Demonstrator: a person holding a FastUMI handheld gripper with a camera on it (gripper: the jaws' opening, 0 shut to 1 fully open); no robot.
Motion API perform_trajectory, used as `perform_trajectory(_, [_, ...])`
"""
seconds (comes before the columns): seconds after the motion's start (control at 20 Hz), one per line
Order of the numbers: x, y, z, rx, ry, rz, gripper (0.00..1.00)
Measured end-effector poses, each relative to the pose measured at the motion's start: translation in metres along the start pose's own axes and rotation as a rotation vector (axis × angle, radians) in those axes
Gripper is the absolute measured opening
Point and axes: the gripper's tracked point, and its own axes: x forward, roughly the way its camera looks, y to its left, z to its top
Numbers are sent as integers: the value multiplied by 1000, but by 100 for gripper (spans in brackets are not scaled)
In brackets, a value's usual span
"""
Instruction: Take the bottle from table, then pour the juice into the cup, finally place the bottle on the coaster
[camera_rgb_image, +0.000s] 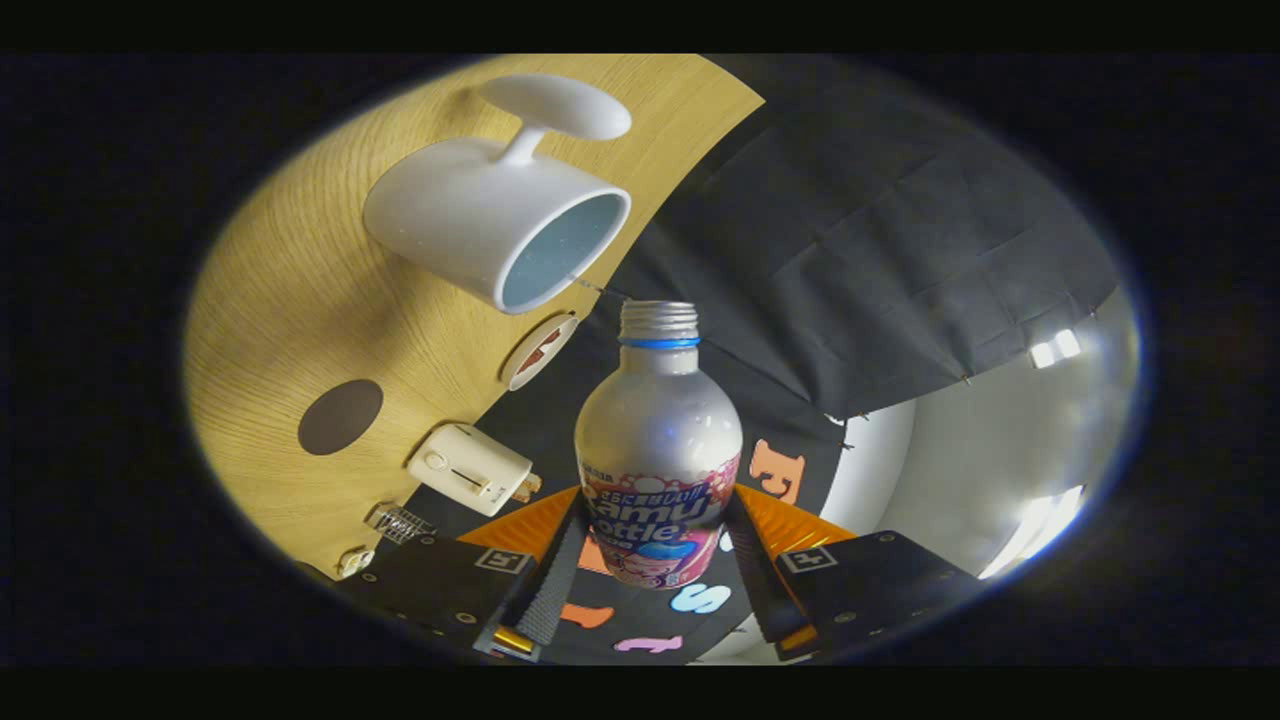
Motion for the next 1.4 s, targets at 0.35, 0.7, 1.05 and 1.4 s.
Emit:
perform_trajectory(0.35, [-5, 18, 12, 95, -2, 61, 75])
perform_trajectory(0.7, [-4, 28, 4, 385, 55, 93, 75])
perform_trajectory(1.05, [-2, 19, -14, 768, 147, 98, 75])
perform_trajectory(1.4, [-1, 40, -21, 1177, 242, 187, 76])
